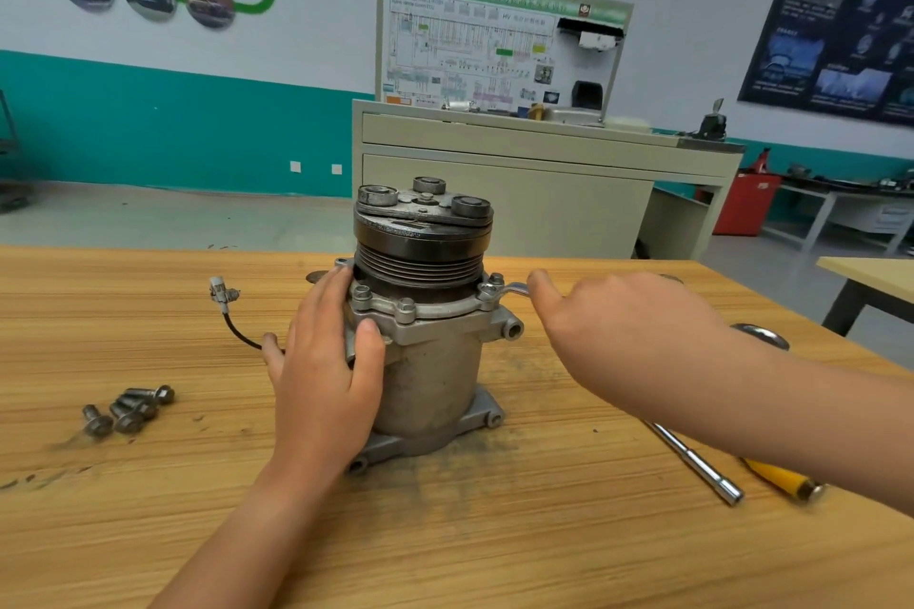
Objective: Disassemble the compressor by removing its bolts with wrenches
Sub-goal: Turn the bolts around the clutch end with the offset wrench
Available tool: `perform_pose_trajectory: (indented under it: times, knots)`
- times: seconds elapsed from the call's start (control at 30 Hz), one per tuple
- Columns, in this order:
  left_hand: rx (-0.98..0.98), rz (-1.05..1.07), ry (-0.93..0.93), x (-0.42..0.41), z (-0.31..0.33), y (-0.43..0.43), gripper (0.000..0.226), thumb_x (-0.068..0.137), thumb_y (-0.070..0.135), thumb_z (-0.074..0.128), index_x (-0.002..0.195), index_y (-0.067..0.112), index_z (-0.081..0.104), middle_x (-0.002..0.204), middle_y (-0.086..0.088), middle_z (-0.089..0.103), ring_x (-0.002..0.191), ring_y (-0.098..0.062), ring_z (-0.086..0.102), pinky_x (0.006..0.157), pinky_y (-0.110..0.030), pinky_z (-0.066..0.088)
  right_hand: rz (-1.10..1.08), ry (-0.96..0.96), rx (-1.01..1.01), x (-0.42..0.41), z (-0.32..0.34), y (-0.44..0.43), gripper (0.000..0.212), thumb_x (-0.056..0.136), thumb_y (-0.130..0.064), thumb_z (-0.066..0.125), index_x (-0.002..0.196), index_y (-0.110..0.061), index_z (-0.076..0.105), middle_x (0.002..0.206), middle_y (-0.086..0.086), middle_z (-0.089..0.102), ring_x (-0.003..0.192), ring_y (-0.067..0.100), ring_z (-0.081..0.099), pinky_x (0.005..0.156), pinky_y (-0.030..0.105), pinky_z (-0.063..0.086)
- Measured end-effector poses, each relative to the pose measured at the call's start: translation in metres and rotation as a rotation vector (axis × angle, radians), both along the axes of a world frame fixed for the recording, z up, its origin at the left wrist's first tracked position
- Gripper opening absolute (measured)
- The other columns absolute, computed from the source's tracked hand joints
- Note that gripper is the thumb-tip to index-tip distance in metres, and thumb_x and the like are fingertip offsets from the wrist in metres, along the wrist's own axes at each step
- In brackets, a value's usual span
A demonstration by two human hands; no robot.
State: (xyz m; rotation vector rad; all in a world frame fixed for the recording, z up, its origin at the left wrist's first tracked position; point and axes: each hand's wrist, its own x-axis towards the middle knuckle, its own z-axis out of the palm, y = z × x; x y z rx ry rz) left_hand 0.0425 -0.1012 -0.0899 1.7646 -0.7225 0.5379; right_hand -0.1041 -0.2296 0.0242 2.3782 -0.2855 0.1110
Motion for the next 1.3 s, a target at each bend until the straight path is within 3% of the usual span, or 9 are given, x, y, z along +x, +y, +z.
perform_pose_trajectory:
  times: [0.1, 0.23, 0.3, 0.37, 0.5, 0.73, 0.87, 1.0, 1.3]
  knots:
    - [0.001, 0.001, -0.001, 0.0, 0.0, 0.0, 0.068, 0.082, 0.05, 0.02, 0.142, 0.025, 0.035, 0.146, 0.008, 0.037, 0.127, 0.004, 0.026, 0.112, -0.06, 0.01, 0.12, -0.05, -0.067, 0.003, 0.001, -0.023, 0.046, 0.096, -0.015, 0.032, 0.137, -0.012, 0.012, 0.059, -0.002, 0.038, 0.045, 0.014, 0.036, 0.037, 0.025, 0.025]
    - [-0.005, -0.007, 0.004, 0.0, 0.0, 0.0, 0.067, 0.082, 0.051, 0.02, 0.142, 0.025, 0.035, 0.146, 0.009, 0.037, 0.126, 0.006, 0.026, 0.112, -0.06, 0.01, 0.18, -0.029, -0.114, 0.016, 0.006, -0.061, 0.052, 0.094, -0.011, 0.039, 0.137, -0.016, 0.01, 0.071, 0.0, 0.048, 0.049, 0.015, 0.042, 0.04, 0.026, 0.027]
    - [-0.008, -0.01, 0.006, 0.0, 0.0, 0.0, 0.067, 0.082, 0.051, 0.02, 0.142, 0.025, 0.035, 0.145, 0.009, 0.037, 0.126, 0.005, 0.026, 0.111, -0.061, 0.01, 0.261, -0.068, -0.083, 0.027, 0.003, -0.074, 0.049, 0.088, -0.004, 0.052, 0.133, -0.009, 0.032, 0.081, 0.006, 0.059, 0.06, 0.021, 0.055, 0.046, 0.028, 0.043]
    - [-0.011, -0.01, 0.006, 0.0, 0.0, -0.001, 0.066, 0.082, 0.05, 0.02, 0.141, 0.025, 0.036, 0.145, 0.009, 0.038, 0.126, 0.005, 0.027, 0.111, -0.061, 0.011, 0.458, -0.22, -0.026, 0.045, -0.004, -0.084, 0.033, 0.076, 0.008, 0.064, 0.108, 0.001, 0.061, 0.077, 0.013, 0.066, 0.062, 0.028, 0.063, 0.052, 0.035, 0.054]
    - [-0.021, -0.011, 0.015, -0.001, 0.001, -0.001, 0.066, 0.081, 0.05, 0.02, 0.141, 0.028, 0.035, 0.144, 0.012, 0.037, 0.126, 0.006, 0.027, 0.111, -0.061, 0.011, 0.73, -0.437, -0.026, 0.083, -0.01, -0.081, 0.018, 0.079, 0.007, 0.054, 0.082, 0.0, 0.071, 0.08, 0.013, 0.07, 0.073, 0.025, 0.068, 0.07, 0.037, 0.057]
    - [-0.042, -0.016, 0.02, -0.002, 0.001, -0.002, 0.064, 0.081, 0.049, 0.022, 0.14, 0.028, 0.036, 0.137, 0.018, 0.036, 0.123, 0.008, 0.027, 0.111, -0.061, 0.012, 0.554, -0.881, 0.383, 0.018, -0.017, -0.07, 0.03, 0.09, -0.009, 0.044, 0.112, 0.006, 0.057, 0.06, 0.008, 0.056, 0.041, 0.019, 0.045, 0.039, 0.025, 0.038]
    - [-0.045, -0.012, 0.027, -0.002, 0.001, -0.002, 0.066, 0.081, 0.048, 0.022, 0.14, 0.025, 0.037, 0.143, 0.009, 0.039, 0.123, 0.007, 0.028, 0.111, -0.06, 0.011, 0.274, -0.558, 0.379, -0.018, -0.023, -0.043, 0.039, 0.096, -0.022, 0.035, 0.132, -0.012, 0.046, 0.071, 0.006, 0.061, 0.054, 0.028, 0.056, 0.044, 0.036, 0.046]
    - [-0.033, -0.011, 0.031, -0.002, 0.001, -0.001, 0.066, 0.081, 0.048, 0.022, 0.141, 0.025, 0.036, 0.144, 0.008, 0.039, 0.124, 0.005, 0.027, 0.112, -0.06, 0.009, 0.105, -0.366, 0.346, -0.02, -0.028, -0.03, 0.044, 0.099, -0.028, 0.026, 0.141, -0.033, 0.014, 0.083, -0.003, 0.055, 0.07, 0.021, 0.054, 0.053, 0.029, 0.035]
    - [-0.029, -0.006, 0.034, -0.002, -0.001, -0.002, 0.067, 0.081, 0.05, 0.02, 0.141, 0.025, 0.036, 0.145, 0.009, 0.038, 0.126, 0.004, 0.028, 0.113, -0.059, 0.008, -0.099, -0.12, 0.183, -0.007, -0.004, 0.019, 0.051, 0.085, 0.003, 0.04, 0.134, -0.004, 0.026, 0.059, 0.002, 0.026, 0.045, 0.016, 0.023, 0.038, 0.027, 0.018]
